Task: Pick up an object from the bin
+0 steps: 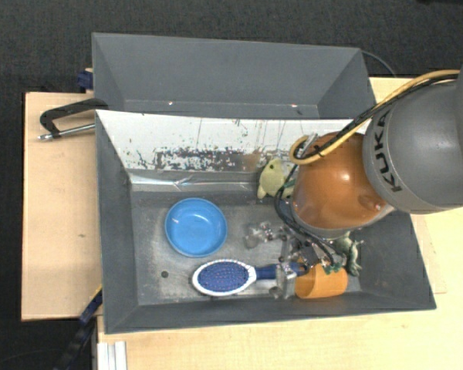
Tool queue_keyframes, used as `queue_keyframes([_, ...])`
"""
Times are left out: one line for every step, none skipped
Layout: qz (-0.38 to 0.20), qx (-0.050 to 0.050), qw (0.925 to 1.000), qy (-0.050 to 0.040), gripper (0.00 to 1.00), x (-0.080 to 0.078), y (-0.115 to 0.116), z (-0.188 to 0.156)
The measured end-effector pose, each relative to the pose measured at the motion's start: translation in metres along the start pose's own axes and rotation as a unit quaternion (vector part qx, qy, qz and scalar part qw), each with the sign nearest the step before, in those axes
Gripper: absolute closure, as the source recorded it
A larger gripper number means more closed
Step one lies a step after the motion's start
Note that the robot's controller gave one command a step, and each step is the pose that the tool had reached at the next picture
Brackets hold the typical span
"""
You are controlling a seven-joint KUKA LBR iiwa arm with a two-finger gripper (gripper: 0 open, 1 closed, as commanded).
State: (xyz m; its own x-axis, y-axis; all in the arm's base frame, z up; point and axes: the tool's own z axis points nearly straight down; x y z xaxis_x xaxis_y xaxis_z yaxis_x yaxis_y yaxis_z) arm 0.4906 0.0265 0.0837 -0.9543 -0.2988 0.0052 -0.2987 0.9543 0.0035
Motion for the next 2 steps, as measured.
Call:
queue_keyframes([0.001,0.001,1.0000,-0.0029,1.00,-0.002,-0.002,-0.003])
queue_keyframes([-0.140,0.006,0.9901,-0.0085,1.00,-0.006,-0.069,-0.240])
